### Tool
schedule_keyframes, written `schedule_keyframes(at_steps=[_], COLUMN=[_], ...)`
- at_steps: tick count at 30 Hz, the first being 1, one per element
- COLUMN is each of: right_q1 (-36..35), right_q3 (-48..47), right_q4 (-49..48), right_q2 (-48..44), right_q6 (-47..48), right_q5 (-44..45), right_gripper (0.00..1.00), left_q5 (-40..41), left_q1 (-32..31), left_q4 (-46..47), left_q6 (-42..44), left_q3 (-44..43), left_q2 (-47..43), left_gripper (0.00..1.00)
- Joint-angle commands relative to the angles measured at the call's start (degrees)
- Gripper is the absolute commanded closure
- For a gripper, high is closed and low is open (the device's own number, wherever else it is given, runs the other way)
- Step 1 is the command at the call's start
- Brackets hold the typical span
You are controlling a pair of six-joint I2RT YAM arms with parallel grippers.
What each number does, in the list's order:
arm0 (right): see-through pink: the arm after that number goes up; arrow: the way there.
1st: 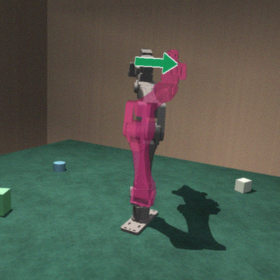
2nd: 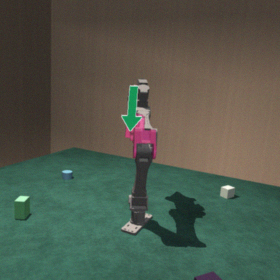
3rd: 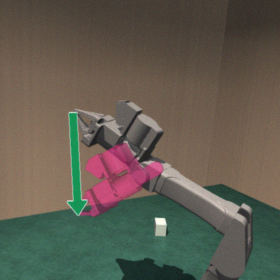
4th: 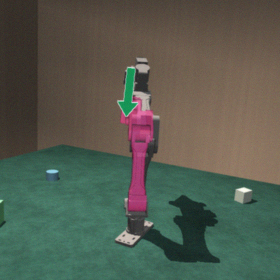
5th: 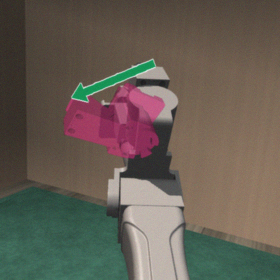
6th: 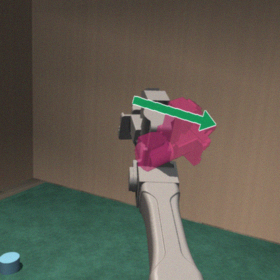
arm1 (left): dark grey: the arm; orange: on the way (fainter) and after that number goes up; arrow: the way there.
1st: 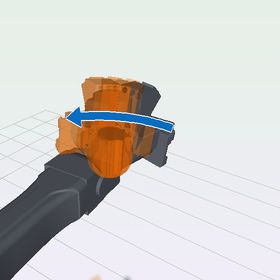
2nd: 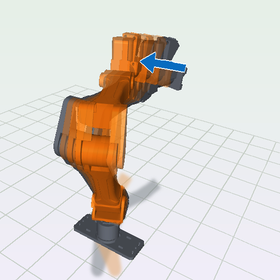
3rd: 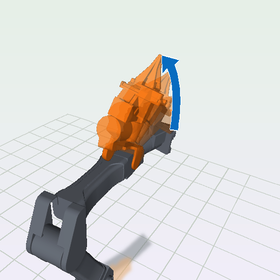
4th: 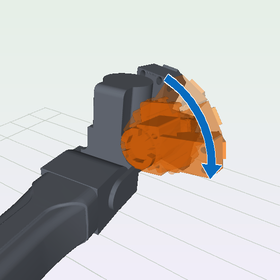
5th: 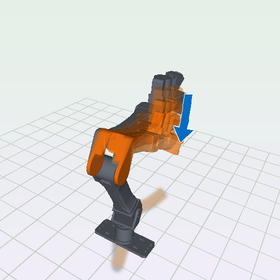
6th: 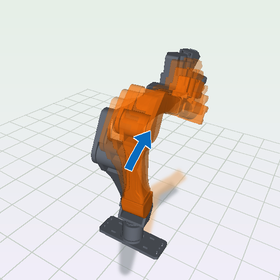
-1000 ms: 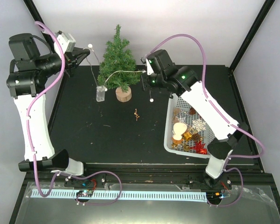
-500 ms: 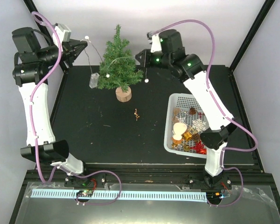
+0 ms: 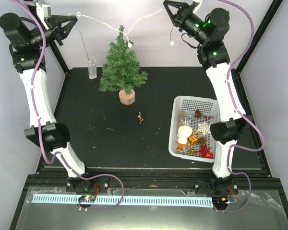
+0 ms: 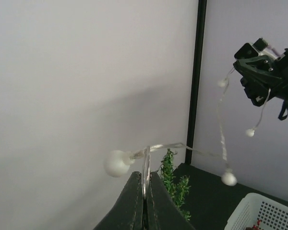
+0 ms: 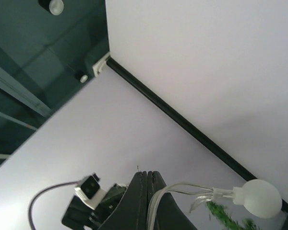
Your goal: Decorate the small christmas tree
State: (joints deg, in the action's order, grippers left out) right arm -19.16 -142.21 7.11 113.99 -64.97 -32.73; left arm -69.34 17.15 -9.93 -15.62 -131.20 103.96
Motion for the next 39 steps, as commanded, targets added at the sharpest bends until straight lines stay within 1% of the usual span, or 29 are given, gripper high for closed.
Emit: schedule_keyframes(at_steps=[1,6,12,18,25,30,34,39], right_q1=[1.92,2.83,4.26,6.49,7.89,8.00,8.00,7.99], right_q3=[-3.44,-3.42,-4.23,-4.24,-2.78,0.50,0.84,1.56], right_q4=[-14.10,-19.45,-21.47,-19.56,-16.19,-15.36,-14.56,-13.74], right_q2=[5.09,7.47,9.53,9.54,9.67,10.00,11.56,13.62], right_q6=[-15.00,-18.43,-20.19,-18.35,-15.22,-12.99,-11.92,-10.91], right_q5=[0.07,4.27,7.82,8.87,8.72,8.60,8.23,7.88], right_gripper=[0.99,0.99,0.99,0.99,0.99,0.99,0.99,0.99], left_q5=[-0.19,0.31,2.22,4.87,7.83,8.49,8.48,7.48], left_q1=[0.19,0.08,-0.35,-0.36,-1.28,-2.09,-2.03,-1.92], left_q4=[10.68,18.77,19.09,14.86,7.38,1.90,-3.96,-8.28], left_q6=[-10.20,-17.36,-17.99,-14.16,-8.06,-3.63,0.70,2.45], left_q3=[-4.50,-6.79,-10.50,-11.41,-11.61,-11.41,-11.29,-9.31], left_q2=[3.22,7.83,11.48,13.15,14.21,14.66,14.91,13.97], left_gripper=[0.98,0.98,0.98,0.98,0.98,0.98,0.98,0.99])
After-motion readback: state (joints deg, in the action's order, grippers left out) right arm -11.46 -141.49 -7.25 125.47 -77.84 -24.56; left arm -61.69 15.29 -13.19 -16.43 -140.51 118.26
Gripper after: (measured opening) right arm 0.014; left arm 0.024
